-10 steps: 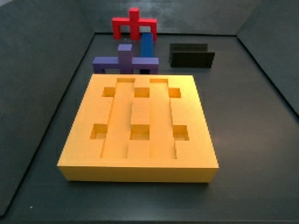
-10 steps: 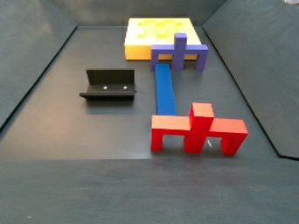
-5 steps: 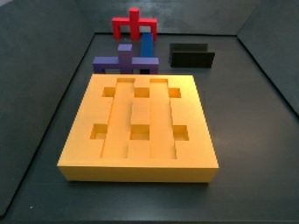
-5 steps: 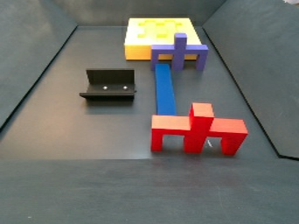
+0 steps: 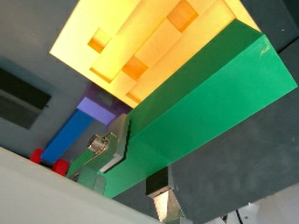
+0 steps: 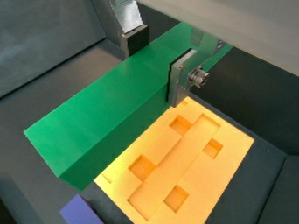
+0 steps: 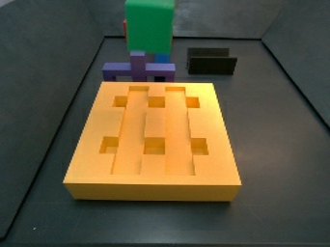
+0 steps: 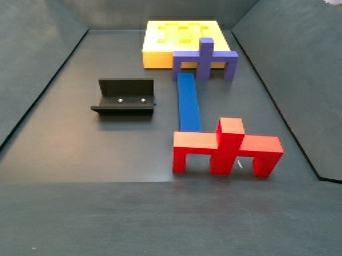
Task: Pick up the green object. Move up. Move to above the board. Insert the green object.
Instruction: Insert the green object.
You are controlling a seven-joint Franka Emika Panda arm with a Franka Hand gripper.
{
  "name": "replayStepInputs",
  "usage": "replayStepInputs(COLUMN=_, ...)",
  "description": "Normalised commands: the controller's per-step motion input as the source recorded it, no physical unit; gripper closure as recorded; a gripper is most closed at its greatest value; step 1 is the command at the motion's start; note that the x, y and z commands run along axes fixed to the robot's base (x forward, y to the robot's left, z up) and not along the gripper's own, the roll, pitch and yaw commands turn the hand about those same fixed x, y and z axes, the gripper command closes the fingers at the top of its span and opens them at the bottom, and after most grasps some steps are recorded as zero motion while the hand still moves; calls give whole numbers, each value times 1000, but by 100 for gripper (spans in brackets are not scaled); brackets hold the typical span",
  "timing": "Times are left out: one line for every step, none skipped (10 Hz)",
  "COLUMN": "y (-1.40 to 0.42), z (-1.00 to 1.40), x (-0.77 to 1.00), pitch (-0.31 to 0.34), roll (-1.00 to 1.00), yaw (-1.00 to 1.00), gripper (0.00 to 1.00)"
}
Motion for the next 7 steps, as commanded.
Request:
replayStepInputs(y=-46, z=-829, x=-183, pitch=-126, roll=97, yaw=0, gripper=100)
replayStepInputs(y=-29, z=-897, x=-97, pitch=-96, roll=80, yaw=0, gripper=100)
replayStepInputs(y=-43, z=-714, x=-69, pitch=-106, roll=70, yaw=0, gripper=100)
replayStepInputs(y=-51, z=-606, x=-57, pitch=-74, roll=97, yaw=0, gripper=100)
replayStepInputs(y=-43, z=-540, x=-149, pitch=-89, roll=104, yaw=0, gripper=100)
replayStepInputs(y=-29, z=-531, x=-169, pitch=-106, roll=74, yaw=0, gripper=100)
replayStepInputs(y=-11, z=-520, x=-177, pitch=-126, roll=40, yaw=0, gripper=100)
